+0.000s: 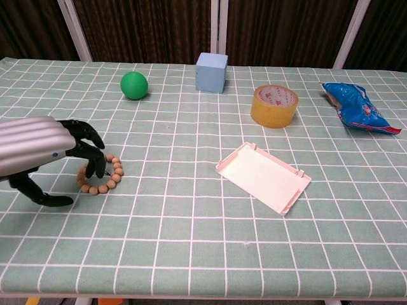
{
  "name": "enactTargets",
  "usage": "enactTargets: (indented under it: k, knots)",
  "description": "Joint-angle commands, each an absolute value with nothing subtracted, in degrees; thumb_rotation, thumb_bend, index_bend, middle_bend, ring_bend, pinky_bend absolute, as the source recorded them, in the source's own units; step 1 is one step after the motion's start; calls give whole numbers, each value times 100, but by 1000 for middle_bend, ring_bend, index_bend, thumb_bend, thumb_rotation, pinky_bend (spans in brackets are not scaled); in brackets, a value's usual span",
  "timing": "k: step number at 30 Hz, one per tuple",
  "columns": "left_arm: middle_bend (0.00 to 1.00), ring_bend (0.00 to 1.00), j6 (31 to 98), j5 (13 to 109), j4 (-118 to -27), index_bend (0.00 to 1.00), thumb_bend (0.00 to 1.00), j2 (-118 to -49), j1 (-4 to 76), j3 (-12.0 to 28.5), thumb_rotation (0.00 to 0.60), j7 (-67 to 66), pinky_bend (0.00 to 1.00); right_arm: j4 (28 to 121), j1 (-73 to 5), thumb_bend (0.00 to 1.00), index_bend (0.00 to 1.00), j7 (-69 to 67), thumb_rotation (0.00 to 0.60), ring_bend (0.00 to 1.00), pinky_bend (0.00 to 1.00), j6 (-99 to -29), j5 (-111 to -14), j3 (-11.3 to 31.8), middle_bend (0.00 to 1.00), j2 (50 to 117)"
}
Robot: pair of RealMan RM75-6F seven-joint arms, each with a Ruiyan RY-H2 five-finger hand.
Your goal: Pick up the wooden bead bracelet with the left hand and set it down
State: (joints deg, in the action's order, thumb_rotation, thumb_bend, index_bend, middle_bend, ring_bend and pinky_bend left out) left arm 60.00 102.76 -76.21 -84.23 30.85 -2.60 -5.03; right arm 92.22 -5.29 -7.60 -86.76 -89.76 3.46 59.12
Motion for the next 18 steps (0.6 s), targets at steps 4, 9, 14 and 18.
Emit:
enactTargets:
  k: [4, 9, 14, 18]
  knots:
    - [445, 173, 5937, 10152, -7450, 426, 247, -8600, 3172, -246, 600, -857, 147, 9210, -532, 74, 19, -787, 600, 0, 10, -8651, -8942, 355, 129, 5912]
    - [479, 174, 5985, 10158, -7346, 452, 248, -8677, 3208, -296, 600, -1055, 147, 9199, -531, 73, 19, -798, 600, 0, 3, -8630, -8928, 348, 129, 5926]
    - [484, 174, 6085, 10164, -7181, 461, 248, -8768, 3223, -331, 600, -1218, 146, 9207, -521, 73, 19, -797, 600, 0, 0, -8644, -8918, 355, 128, 5917]
    - [484, 174, 6128, 10135, -7067, 486, 249, -8828, 3232, -360, 600, -1241, 146, 9219, -516, 72, 19, -795, 600, 0, 0, -8645, -8912, 355, 128, 5915]
